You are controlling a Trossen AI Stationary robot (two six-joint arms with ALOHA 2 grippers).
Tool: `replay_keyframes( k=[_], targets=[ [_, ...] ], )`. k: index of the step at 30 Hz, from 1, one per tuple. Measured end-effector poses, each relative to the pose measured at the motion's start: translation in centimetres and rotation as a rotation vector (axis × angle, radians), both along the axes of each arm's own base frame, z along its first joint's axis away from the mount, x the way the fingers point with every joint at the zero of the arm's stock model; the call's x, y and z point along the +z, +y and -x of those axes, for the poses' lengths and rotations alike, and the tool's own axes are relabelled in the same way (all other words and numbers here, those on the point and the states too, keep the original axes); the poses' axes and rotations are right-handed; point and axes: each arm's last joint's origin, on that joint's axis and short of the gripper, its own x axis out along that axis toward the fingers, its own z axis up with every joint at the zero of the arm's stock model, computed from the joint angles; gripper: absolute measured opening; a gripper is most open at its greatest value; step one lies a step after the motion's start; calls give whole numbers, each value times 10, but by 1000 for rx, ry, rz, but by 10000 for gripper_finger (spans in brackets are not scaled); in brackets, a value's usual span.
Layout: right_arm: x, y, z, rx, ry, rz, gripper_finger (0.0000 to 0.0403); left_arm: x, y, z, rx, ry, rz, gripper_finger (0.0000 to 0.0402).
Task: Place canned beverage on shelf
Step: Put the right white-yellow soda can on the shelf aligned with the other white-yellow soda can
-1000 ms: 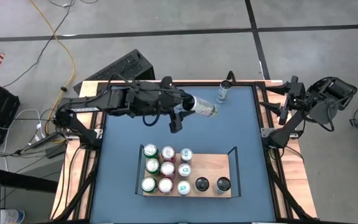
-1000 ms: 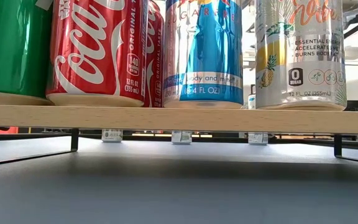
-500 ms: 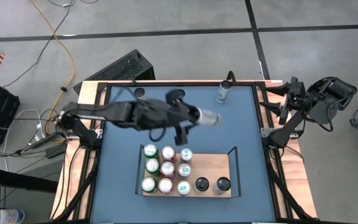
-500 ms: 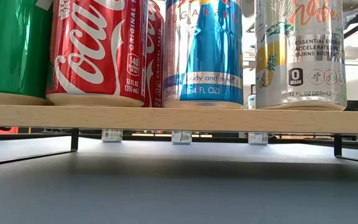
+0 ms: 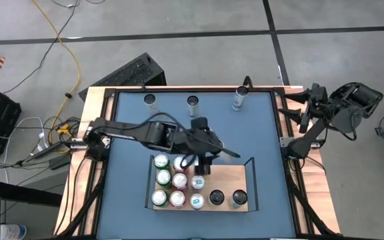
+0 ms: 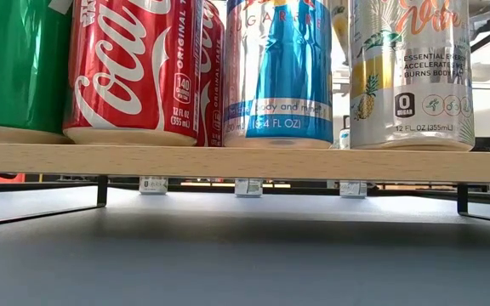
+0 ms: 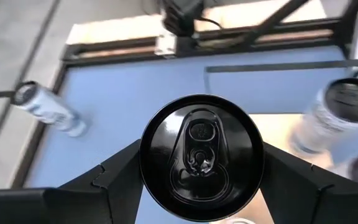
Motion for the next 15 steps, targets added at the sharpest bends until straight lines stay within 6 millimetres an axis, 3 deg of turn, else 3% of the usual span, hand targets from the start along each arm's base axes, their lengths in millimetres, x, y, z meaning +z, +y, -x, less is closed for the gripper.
replay_keyframes(
  k=[8,15],
  targets=[
    [-17,5,-5,-29,30,1,301,-31,-18,-19,-89,153,0,251],
    [-27,9,-9,-51,33,-22,301,-30,-27,-16,-59,154,25,251]
  ],
)
